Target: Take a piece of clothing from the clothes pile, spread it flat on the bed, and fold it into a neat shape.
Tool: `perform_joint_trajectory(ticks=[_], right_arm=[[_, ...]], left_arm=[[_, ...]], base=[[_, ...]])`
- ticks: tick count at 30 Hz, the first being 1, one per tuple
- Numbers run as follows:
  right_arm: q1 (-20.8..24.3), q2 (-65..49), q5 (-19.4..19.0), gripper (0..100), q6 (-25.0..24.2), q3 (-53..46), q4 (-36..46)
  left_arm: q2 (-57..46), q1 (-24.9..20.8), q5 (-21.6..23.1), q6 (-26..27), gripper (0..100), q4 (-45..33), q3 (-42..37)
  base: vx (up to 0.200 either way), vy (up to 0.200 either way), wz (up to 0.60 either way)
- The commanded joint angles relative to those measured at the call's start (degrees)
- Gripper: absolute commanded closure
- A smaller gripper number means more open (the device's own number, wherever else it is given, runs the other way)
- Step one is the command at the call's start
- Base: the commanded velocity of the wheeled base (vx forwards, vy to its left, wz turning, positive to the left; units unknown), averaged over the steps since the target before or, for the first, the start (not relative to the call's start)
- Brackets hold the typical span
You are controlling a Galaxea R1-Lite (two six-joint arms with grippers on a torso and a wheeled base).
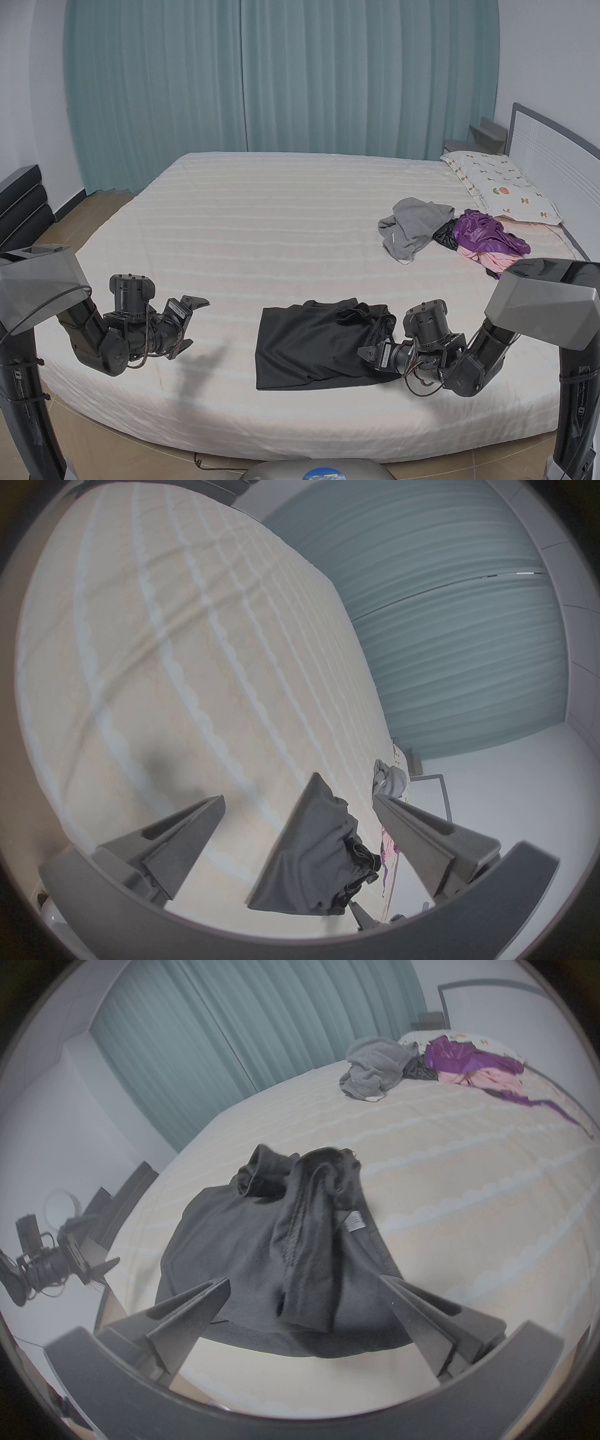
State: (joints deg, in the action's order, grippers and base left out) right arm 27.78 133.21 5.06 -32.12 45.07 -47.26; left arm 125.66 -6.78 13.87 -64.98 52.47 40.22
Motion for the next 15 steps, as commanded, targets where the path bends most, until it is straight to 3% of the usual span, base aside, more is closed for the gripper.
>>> perform_joint_trajectory(ticks=[1,4,9,15], right_arm=[[-0.2,-0.9,2.1,0,2.6,-1.2,-0.1],[-0.5,-0.7,4.1,0,4.3,-1.3,-0.2],[-0.6,-0.1,4.3,0,5.3,-1.0,0.4],[-2.6,0.2,7.0,0,10.5,-1.3,0.5]], left_arm=[[0.8,-0.2,-0.2,0.0,0,1.7,-1.2],[1.0,-0.3,-0.2,0.0,0,1.9,-1.2],[1.0,-0.3,-0.2,0.0,0,1.9,-1.2],[1.0,-0.3,-0.2,0.0,0,1.9,-1.2]], base=[[0.000,0.000,0.00],[0.000,0.000,0.00],[0.000,0.000,0.00],[0.000,0.000,0.00]])
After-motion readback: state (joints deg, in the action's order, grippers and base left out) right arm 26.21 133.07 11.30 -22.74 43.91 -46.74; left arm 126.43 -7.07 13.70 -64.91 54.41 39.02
